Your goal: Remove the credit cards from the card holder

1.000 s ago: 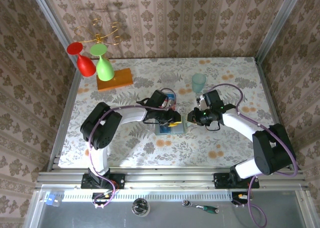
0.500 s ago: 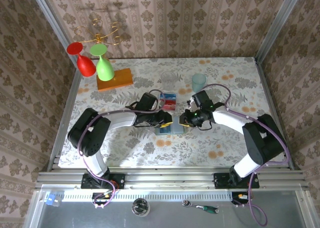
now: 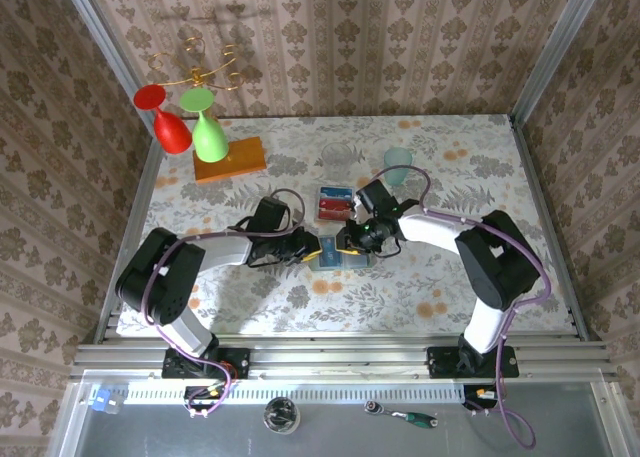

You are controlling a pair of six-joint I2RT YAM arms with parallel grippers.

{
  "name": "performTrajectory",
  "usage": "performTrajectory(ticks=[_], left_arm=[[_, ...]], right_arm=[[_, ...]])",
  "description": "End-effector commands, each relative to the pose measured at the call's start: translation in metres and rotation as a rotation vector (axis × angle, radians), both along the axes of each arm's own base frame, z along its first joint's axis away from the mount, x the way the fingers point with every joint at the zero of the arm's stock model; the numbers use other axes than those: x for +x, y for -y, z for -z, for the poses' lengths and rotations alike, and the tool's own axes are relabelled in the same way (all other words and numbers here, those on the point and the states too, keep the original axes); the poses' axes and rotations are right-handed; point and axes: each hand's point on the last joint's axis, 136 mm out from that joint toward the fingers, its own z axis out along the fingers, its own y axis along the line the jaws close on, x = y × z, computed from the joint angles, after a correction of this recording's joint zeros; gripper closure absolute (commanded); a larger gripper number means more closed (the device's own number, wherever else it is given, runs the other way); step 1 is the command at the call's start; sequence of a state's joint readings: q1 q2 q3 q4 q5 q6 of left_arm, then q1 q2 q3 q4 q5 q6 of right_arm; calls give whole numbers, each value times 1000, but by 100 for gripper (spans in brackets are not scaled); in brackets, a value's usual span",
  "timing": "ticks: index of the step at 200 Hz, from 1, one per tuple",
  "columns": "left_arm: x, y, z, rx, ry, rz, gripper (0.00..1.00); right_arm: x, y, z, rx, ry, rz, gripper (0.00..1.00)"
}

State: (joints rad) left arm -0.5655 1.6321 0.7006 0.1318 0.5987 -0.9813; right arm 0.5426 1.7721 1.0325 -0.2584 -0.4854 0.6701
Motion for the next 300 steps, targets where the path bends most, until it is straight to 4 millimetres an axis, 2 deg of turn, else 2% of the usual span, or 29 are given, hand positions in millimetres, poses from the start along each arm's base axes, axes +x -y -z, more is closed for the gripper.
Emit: performTrajectory(ticks=[1, 57, 116, 179, 300], left_arm=[[6, 1, -6, -37, 19, 2, 82], [13, 3, 2, -25, 10, 15, 92], [12, -3, 14, 4, -11, 19, 98], [9, -8, 24, 21, -33, 16, 98], [9, -12, 28, 27, -45, 8, 99]], right_arm=[[5, -6, 0, 4, -10, 1, 75], [7, -8, 8, -1, -22, -1, 75], [10, -10, 9, 0, -24, -1, 75], [14, -14, 10, 1, -30, -10, 73], [13, -16, 26, -1, -63, -13, 76]])
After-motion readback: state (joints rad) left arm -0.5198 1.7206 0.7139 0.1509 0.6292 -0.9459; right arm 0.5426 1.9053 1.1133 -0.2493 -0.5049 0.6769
